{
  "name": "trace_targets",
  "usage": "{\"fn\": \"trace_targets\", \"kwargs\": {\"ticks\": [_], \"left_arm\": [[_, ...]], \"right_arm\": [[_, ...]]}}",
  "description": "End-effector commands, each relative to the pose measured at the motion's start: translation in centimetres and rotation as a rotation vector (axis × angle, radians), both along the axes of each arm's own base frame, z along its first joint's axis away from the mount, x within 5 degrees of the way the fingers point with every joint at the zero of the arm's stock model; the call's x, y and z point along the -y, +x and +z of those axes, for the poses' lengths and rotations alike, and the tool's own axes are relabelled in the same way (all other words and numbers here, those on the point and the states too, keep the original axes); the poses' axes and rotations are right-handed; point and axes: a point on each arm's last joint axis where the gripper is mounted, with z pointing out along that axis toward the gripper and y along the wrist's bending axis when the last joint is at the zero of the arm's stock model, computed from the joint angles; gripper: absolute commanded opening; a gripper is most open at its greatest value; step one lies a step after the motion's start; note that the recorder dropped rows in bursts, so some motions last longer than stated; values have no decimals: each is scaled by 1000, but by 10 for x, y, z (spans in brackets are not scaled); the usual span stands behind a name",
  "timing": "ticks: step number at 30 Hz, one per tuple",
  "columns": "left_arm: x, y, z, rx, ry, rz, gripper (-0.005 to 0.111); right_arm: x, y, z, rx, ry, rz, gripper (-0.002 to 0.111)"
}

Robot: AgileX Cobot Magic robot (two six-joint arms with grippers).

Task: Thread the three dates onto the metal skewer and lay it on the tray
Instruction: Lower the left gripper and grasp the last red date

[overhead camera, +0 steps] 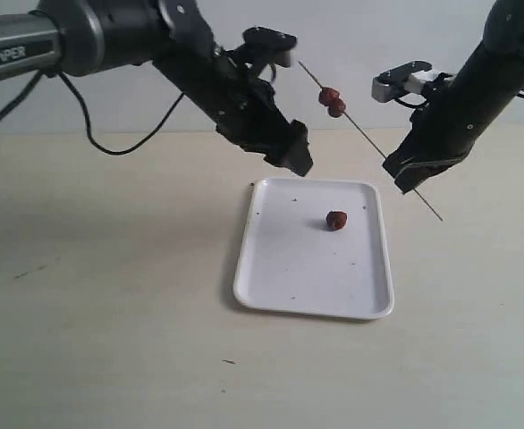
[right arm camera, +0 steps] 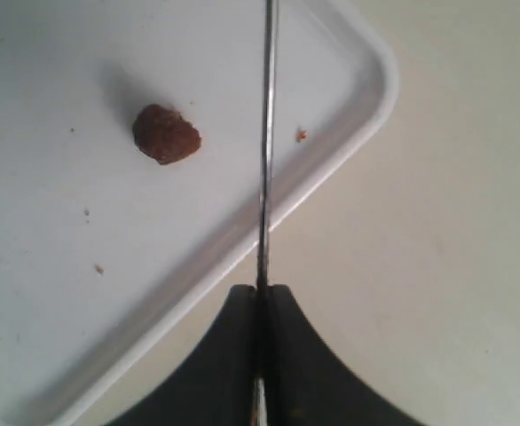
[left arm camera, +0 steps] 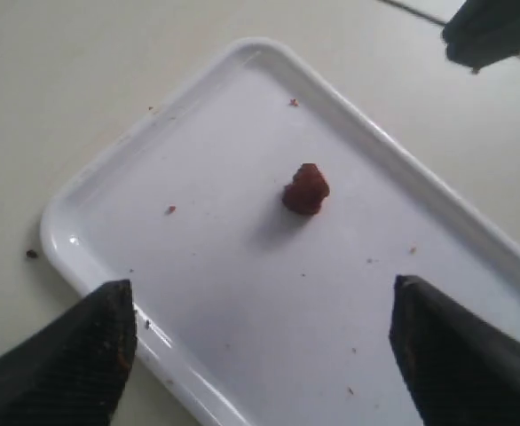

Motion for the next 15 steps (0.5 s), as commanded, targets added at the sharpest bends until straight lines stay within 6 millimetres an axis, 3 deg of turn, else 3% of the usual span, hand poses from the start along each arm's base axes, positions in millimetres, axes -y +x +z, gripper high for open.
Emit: {"fn": "trace_targets", "kwargs": {"ticks": [1,6,9,15], "left_arm": [[37,-14,-21,65,67,79,77],[54,-8,-67,-77,-54,352,77],[61,-4,-84,-119,-82,403,76],[81,-11,-97,-122,-135,422,74]], "right_arm": [[29,0,8,14,1,-95,0],[62,-2,9,7,67,-243,0],[59,-2,10,14,98,-242,0],[56,-1,11,17,131,-215,0]]}}
